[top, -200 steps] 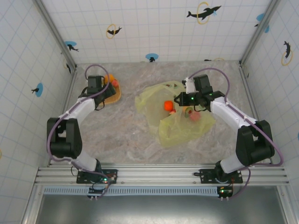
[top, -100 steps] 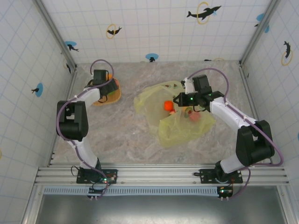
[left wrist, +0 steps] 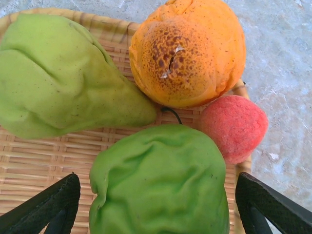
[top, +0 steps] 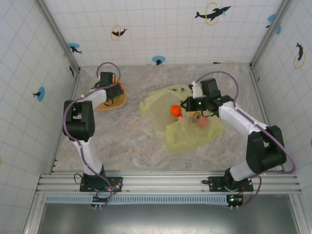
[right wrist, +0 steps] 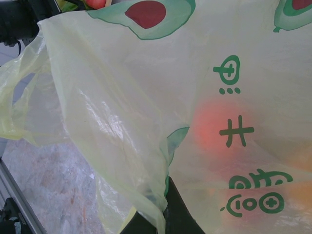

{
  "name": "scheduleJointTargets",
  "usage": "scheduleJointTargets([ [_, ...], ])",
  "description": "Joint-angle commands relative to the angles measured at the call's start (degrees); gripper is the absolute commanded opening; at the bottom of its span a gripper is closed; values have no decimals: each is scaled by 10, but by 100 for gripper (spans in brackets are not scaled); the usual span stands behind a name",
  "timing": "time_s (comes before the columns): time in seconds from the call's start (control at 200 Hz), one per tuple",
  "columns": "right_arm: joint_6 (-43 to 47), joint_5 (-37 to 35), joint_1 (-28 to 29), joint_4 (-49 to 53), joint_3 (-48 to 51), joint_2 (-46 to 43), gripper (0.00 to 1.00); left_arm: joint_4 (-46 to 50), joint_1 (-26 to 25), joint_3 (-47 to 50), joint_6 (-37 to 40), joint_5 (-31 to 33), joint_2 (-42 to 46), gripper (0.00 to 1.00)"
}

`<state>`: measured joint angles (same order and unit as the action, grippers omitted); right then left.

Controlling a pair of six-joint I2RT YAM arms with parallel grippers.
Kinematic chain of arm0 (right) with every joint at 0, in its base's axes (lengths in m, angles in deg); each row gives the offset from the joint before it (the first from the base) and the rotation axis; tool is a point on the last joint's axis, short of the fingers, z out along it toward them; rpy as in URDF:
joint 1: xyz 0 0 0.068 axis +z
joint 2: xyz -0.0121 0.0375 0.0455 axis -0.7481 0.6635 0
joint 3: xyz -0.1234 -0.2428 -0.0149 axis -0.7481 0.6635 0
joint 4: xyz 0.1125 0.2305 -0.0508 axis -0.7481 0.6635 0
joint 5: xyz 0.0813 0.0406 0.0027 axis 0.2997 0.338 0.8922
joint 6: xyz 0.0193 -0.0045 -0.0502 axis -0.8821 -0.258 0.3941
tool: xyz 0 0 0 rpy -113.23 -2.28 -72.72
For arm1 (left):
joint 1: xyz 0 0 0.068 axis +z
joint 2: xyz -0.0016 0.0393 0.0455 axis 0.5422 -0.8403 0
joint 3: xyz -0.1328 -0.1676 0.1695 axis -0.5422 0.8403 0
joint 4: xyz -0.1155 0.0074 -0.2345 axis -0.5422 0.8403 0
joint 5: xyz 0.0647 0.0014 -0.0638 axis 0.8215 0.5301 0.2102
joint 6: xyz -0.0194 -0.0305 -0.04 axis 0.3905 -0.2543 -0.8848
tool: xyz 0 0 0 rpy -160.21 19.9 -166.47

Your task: Place the fruits into the plastic bag

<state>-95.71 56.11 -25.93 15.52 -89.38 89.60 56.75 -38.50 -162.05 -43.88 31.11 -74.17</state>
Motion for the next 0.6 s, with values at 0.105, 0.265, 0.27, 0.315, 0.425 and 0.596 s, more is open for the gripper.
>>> scheduleJointTargets([
  [0.105, 0, -6, 7, -8, 8, -16, 0, 12, 4, -25, 15, 9, -21, 80],
  [0.265, -1, -7, 8, -7, 8, -17, 0, 14, 4, -21, 14, 8, -19, 73],
  [0.27, -1, -7, 8, -7, 8, -17, 0, 14, 4, -20, 14, 8, -18, 73],
  [0.315, -1, -7, 8, -7, 8, -17, 0, 12, 4, -15, 14, 9, -13, 70],
  [0.425, -1, -8, 9, -7, 8, -16, 0, 5, 4, -1, 13, 11, 0, 65],
  [0.596, -2, -11, 10, -7, 8, -18, 0, -20, 4, 66, 2, 22, 75, 59],
])
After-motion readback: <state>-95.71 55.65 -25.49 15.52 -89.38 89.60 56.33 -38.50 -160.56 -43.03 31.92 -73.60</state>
